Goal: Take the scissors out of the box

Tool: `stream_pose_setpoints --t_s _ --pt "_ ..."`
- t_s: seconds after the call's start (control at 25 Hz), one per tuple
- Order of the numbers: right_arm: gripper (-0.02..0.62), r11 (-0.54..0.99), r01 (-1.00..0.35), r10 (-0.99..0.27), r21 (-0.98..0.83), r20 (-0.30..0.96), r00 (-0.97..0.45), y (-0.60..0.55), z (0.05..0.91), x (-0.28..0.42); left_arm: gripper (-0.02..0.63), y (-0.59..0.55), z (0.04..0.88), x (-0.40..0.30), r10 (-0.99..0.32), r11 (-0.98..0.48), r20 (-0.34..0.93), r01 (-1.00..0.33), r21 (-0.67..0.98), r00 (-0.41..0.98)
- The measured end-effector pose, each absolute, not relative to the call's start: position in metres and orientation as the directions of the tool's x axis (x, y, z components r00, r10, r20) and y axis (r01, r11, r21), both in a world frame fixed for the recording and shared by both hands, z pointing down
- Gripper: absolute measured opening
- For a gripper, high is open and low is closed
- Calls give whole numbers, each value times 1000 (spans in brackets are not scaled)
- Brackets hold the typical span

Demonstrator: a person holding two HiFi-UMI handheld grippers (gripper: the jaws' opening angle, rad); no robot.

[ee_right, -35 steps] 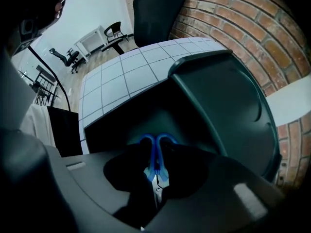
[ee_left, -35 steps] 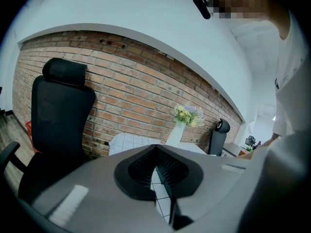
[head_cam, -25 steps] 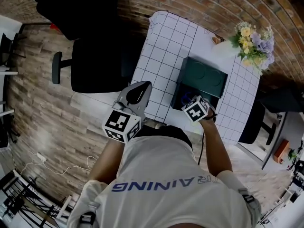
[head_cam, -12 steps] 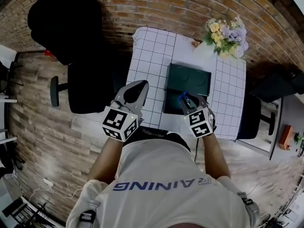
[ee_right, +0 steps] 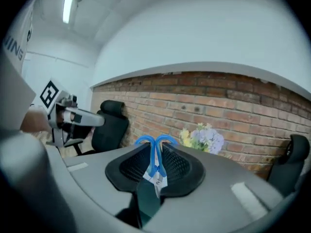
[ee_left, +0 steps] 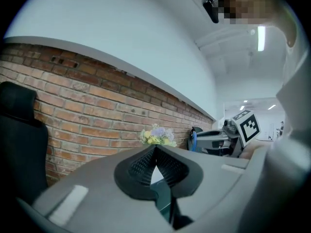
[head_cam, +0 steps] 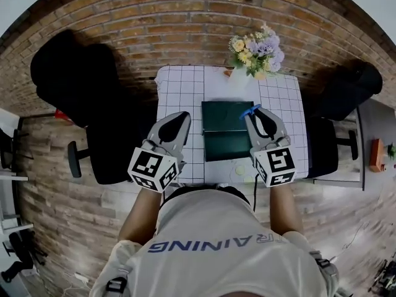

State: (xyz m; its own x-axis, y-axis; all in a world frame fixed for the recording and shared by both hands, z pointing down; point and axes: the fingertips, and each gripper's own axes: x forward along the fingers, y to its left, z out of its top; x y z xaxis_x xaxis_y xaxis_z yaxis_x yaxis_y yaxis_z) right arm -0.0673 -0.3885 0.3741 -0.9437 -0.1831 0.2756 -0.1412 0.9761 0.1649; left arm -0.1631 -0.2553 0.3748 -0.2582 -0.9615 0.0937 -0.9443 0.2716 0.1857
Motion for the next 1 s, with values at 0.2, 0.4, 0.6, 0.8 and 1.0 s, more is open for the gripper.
stream_pose_setpoints --t_s 0.2,0.4,0.6,0.8,1.0 --pt "94 965 -244 -254 96 115 -960 -407 322 -45 3 -266 352 -156 -970 242 51 -961 136 -237" --pt "94 957 -273 -283 97 116 -952 -414 320 -35 3 -271 349 -150 -975 220 47 -967 129 -216" --pt "94 960 -265 -275 88 133 -952 -413 325 -34 3 -276 348 -147 -978 205 53 -971 121 -200" --pt "94 964 -252 -262 84 145 -954 -412 328 -37 3 -278 349 -144 -979 203 55 -971 125 -197" --pt "94 969 -234 -243 75 150 -958 -411 330 -41 3 -276 351 -146 -976 215 61 -968 128 -208"
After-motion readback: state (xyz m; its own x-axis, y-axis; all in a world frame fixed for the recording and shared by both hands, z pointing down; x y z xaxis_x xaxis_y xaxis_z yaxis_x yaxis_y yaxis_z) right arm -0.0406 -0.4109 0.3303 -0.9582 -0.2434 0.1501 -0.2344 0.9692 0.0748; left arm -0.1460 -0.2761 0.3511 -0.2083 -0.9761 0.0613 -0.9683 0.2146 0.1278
